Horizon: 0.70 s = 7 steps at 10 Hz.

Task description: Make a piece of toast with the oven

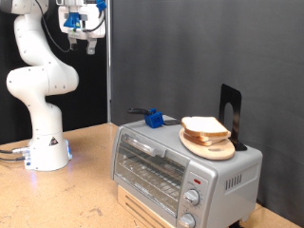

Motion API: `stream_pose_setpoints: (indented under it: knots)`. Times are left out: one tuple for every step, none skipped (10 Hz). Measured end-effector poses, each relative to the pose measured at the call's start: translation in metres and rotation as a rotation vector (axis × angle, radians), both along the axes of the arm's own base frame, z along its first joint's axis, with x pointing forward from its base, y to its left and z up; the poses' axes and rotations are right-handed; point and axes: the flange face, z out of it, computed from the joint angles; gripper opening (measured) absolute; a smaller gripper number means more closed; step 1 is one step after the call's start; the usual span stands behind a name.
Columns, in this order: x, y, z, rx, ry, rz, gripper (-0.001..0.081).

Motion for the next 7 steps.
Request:
stream_pose_setpoints:
  knots:
    - [0.000,0.001,0.000,0.012,0.001,-0.001,0.0808]
    - [0.003,0.004,-0.002,0.041,0.006,0.001,0.0808]
    - [0.008,0.006,-0.003,0.067,0.021,0.089,0.0808]
    - [0.020,0.007,-0.004,0.063,0.025,0.216,0.0808]
    - [0.037,0.008,-0.006,0.036,0.004,0.340,0.0808]
    - [0.049,0.010,-0.007,0.017,-0.004,0.437,0.0808]
    - [0.048,0.010,-0.007,0.018,-0.005,0.403,0.0808]
